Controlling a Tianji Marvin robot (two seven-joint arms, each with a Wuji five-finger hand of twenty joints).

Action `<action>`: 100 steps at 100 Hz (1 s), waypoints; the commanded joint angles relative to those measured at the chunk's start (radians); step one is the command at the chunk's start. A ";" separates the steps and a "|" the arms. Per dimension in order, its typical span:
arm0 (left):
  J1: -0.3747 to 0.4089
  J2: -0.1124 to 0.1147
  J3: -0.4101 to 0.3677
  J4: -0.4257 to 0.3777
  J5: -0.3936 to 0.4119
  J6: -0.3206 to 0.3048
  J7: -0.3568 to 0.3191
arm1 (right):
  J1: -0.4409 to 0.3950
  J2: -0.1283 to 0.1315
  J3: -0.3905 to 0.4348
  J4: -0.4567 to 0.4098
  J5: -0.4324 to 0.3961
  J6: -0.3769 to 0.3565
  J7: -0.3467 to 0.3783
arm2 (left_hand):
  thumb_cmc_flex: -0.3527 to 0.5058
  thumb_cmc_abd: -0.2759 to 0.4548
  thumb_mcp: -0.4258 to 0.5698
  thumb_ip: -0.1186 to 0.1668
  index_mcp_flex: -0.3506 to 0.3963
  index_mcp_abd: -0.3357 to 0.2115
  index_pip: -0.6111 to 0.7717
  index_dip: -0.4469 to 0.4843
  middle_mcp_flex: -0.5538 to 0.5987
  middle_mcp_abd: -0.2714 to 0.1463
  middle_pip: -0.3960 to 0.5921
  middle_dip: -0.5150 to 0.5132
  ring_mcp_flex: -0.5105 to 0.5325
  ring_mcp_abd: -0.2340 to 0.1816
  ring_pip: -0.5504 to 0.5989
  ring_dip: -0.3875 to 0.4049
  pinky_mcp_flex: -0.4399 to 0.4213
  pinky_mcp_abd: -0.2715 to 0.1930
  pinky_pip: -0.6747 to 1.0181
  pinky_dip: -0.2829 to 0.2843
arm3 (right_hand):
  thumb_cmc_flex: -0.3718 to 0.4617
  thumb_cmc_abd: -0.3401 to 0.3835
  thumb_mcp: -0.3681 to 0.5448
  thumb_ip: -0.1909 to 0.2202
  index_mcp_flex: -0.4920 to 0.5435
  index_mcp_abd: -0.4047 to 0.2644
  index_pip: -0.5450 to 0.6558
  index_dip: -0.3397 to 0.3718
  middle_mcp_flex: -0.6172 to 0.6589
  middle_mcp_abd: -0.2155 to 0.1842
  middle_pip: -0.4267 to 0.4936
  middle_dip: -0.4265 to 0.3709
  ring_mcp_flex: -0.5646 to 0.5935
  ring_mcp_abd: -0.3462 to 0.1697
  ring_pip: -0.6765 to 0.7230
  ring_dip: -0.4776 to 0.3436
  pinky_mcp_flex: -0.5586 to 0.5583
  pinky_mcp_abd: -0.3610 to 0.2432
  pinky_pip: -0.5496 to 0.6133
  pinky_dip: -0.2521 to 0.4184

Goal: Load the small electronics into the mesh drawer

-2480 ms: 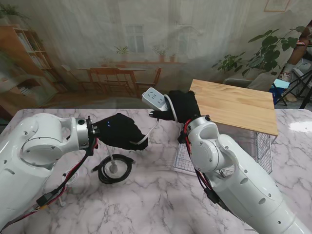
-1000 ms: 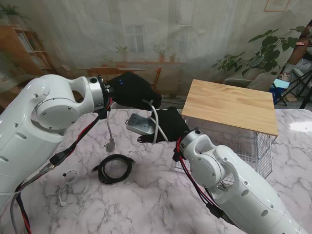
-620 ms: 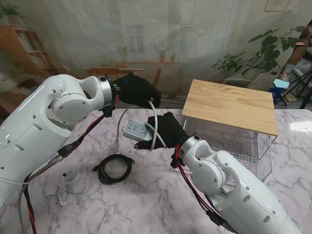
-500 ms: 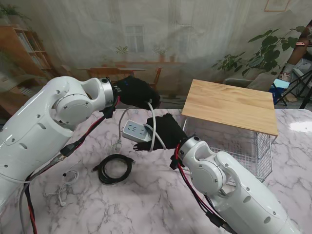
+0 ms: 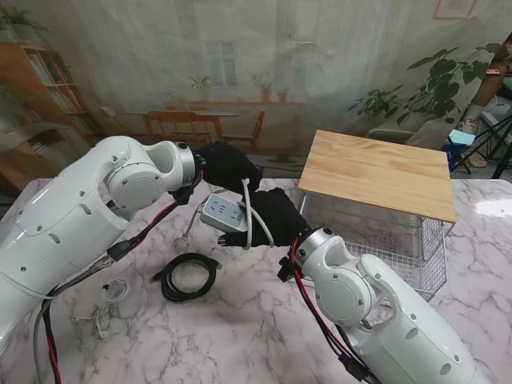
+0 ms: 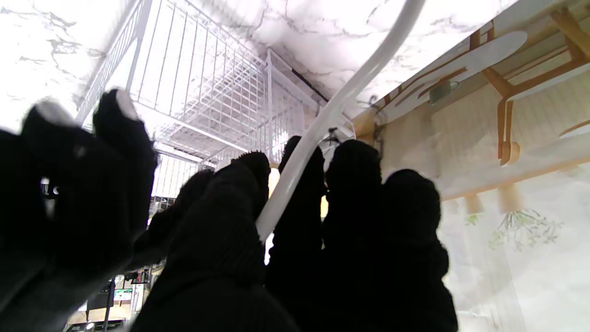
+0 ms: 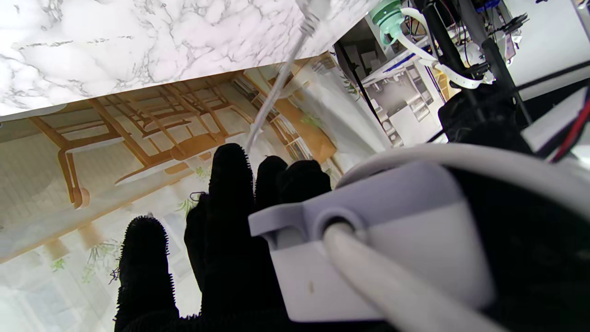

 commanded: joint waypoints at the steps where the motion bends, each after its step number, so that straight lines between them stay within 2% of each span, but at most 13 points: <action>1: -0.002 -0.003 0.011 0.026 0.001 0.007 -0.014 | -0.013 -0.005 0.007 -0.021 0.004 -0.002 -0.008 | 0.098 0.083 0.055 0.028 0.009 -0.089 0.058 0.036 0.029 0.032 0.048 0.015 0.035 0.039 0.043 0.024 0.020 -0.017 0.051 0.022 | 0.212 0.224 0.280 0.010 0.120 -0.143 0.060 0.023 0.041 -0.090 0.061 0.028 0.014 -0.029 0.047 0.008 -0.012 -0.003 -0.005 0.001; 45: -0.019 -0.006 0.098 0.091 -0.017 0.018 -0.004 | -0.046 -0.018 0.047 -0.052 0.041 0.014 -0.059 | 0.097 0.083 0.057 0.025 0.003 -0.087 0.058 0.025 0.023 0.032 0.049 0.014 0.029 0.041 0.042 0.023 0.012 -0.012 0.051 0.025 | 0.214 0.228 0.276 0.009 0.120 -0.143 0.059 0.025 0.038 -0.089 0.063 0.028 0.011 -0.028 0.049 0.010 -0.013 -0.006 -0.005 -0.001; 69: -0.026 -0.010 0.123 0.093 -0.032 0.029 -0.002 | -0.051 -0.022 0.056 -0.055 0.066 0.029 -0.067 | 0.098 0.083 0.057 0.026 0.002 -0.086 0.060 0.019 0.023 0.033 0.053 0.015 0.028 0.043 0.045 0.024 0.009 -0.014 0.053 0.027 | 0.214 0.230 0.273 0.010 0.117 -0.142 0.058 0.026 0.035 -0.088 0.065 0.027 0.009 -0.027 0.051 0.010 -0.013 -0.008 -0.004 -0.001; 100: -0.021 -0.002 0.139 0.084 -0.019 -0.011 -0.008 | -0.040 -0.031 0.059 -0.043 0.080 0.053 -0.094 | 0.098 0.081 0.058 0.028 0.002 -0.085 0.062 0.014 0.023 0.033 0.058 0.017 0.028 0.041 0.050 0.025 0.011 -0.014 0.057 0.028 | 0.217 0.241 0.265 0.009 0.109 -0.141 0.058 0.028 0.029 -0.087 0.067 0.026 0.006 -0.029 0.054 0.011 -0.014 -0.008 -0.005 -0.001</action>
